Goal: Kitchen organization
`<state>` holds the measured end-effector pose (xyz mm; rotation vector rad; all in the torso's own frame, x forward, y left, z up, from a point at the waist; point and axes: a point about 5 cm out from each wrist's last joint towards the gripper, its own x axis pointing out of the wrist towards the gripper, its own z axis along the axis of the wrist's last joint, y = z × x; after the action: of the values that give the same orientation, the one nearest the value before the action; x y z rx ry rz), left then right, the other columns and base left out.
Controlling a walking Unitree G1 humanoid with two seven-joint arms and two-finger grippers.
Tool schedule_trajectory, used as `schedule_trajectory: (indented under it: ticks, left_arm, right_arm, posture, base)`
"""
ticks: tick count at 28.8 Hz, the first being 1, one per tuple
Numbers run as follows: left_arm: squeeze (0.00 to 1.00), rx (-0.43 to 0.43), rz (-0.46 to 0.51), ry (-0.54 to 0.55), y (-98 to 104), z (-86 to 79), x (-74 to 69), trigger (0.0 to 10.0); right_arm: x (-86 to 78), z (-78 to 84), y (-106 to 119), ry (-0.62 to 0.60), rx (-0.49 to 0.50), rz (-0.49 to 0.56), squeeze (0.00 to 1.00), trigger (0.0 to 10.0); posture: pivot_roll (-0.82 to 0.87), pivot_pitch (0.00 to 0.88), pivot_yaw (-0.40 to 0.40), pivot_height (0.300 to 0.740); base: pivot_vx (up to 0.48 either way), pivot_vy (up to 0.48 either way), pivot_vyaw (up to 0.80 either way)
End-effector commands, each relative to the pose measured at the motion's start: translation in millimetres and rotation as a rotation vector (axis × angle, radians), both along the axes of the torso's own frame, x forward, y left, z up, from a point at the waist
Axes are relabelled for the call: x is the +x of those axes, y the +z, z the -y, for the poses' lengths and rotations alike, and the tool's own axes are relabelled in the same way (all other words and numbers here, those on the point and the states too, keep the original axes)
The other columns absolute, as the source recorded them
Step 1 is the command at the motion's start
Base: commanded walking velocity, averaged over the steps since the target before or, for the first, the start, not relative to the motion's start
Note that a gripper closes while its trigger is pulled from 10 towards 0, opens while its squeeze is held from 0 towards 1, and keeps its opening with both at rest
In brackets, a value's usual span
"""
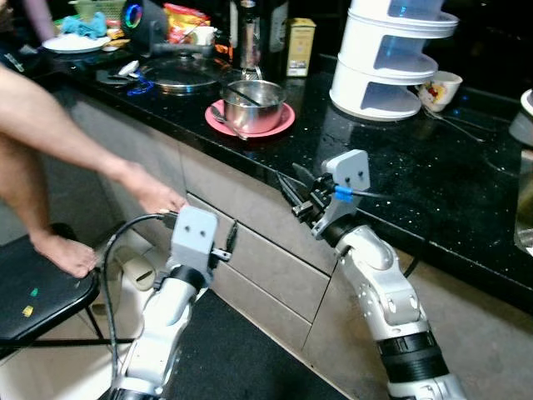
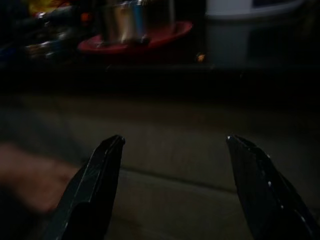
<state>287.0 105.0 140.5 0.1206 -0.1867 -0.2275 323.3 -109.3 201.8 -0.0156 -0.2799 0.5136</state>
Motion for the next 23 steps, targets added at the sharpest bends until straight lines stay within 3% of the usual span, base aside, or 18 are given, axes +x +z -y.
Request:
schedule_trajectory:
  ticks: [1,13,23]
  left_arm:
    - [0.0,0.014,0.004,0.023,1.1,-8.1,0.8,10.0]
    - [0.0,0.025,0.006,0.009,3.1,-9.2,1.1,10.0]
    - [0.0,0.028,0.0,0.001,1.6,-9.2,0.6,10.0]
  right_arm:
    - [-1.8,-9.0,1.7,0.042,0.019,0.012,0.0,10.0]
    - [-5.8,-11.0,2.3,0.087,0.041,0.027,0.0,10.0]
    - [-6.4,-10.0,1.4,0.102,0.066,0.022,0.0,10.0]
  posture:
    - [-0.05,0.0,-0.048,0.74]
    - [-0.05,0.0,-0.032,0.74]
    - [-0.05,0.0,-0.031,0.74]
  base:
    - [0.36,0.0,0.0]
    - [0.358,0.0,0.69]
    - [0.36,0.0,0.0]
